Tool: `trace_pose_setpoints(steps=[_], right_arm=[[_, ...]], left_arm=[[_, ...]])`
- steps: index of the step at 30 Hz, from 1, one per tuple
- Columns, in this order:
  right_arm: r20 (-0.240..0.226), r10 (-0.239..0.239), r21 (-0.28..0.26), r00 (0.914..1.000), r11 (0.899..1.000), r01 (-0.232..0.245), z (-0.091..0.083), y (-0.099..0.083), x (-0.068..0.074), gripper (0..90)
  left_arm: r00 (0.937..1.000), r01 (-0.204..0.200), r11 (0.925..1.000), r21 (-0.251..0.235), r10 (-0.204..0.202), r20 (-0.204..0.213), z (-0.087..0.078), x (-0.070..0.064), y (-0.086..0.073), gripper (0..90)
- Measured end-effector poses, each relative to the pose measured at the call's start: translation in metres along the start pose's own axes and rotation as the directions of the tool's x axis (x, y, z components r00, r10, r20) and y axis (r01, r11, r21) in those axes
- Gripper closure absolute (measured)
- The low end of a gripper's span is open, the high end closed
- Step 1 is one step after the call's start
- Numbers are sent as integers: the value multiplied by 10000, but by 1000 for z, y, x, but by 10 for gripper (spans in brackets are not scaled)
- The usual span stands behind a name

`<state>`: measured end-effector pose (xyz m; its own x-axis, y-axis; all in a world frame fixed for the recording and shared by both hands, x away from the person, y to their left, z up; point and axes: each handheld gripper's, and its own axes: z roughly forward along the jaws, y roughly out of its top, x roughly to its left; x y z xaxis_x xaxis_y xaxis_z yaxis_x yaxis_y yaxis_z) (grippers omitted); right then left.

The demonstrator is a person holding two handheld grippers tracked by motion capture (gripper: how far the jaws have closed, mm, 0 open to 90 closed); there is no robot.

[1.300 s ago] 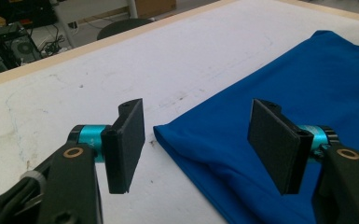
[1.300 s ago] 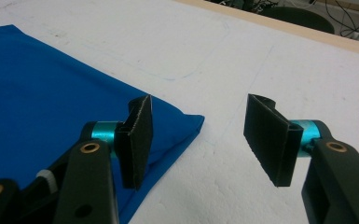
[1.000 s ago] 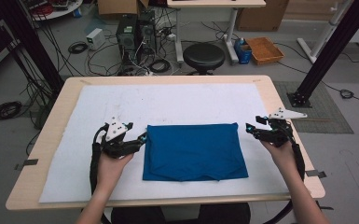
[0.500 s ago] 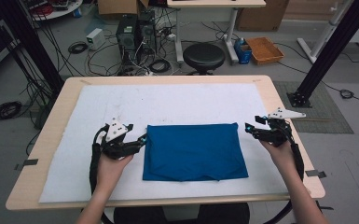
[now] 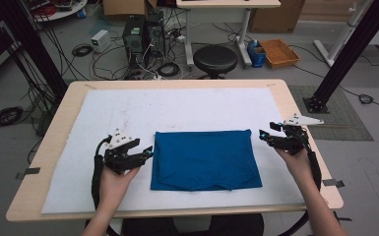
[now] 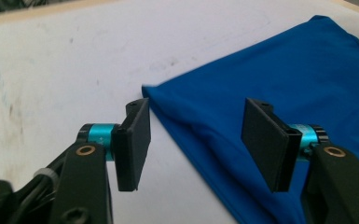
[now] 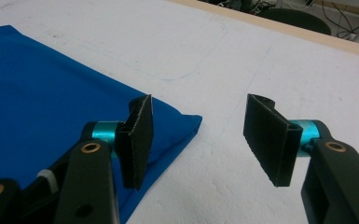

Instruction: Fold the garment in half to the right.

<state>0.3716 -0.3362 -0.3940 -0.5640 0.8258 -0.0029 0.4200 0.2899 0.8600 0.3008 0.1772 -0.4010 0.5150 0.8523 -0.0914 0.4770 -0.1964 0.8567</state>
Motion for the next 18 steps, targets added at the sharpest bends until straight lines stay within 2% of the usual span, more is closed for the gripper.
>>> trace_pose_setpoints(steps=[2,3,4,7,8,9,11,14,16,18], right_arm=[[10,-22,-11,10000,10000,22,0,0,0,430],[5,-40,13,10000,10000,40,0,0,1,430],[-9,-81,8,10000,10000,81,0,0,1,431],[-49,-128,53,9999,9999,129,2,0,2,431],[-41,-106,65,9999,9999,106,2,0,2,431],[-24,-127,85,9999,9999,128,3,0,2,431],[-37,-146,81,9999,9999,146,2,0,3,432],[-23,-157,40,9999,9999,157,2,0,4,433],[-52,-162,47,9999,9999,162,2,0,4,432],[-51,-196,47,9998,9998,196,3,1,5,432]], left_arm=[[9992,394,9989,246,-393,-51,-5,-3,-8,433],[9992,394,9989,246,-393,-51,-5,-3,-8,438],[9960,896,9951,420,-896,-20,-8,-5,-18,444],[9855,1679,9828,767,-1693,119,-8,-7,-34,459],[9855,1679,9828,767,-1693,119,-8,-7,-34,469],[9751,2165,9703,1081,-2203,245,-5,-9,-42,475],[9647,2585,9579,1247,-2627,179,-4,-12,-48,476],[9587,2792,9515,1294,-2838,189,-3,-19,-54,482],[9567,2820,9505,1305,-2888,363,-2,-24,-55,483],[9571,2806,9511,1290,-2873,368,-1,-26,-56,482]])
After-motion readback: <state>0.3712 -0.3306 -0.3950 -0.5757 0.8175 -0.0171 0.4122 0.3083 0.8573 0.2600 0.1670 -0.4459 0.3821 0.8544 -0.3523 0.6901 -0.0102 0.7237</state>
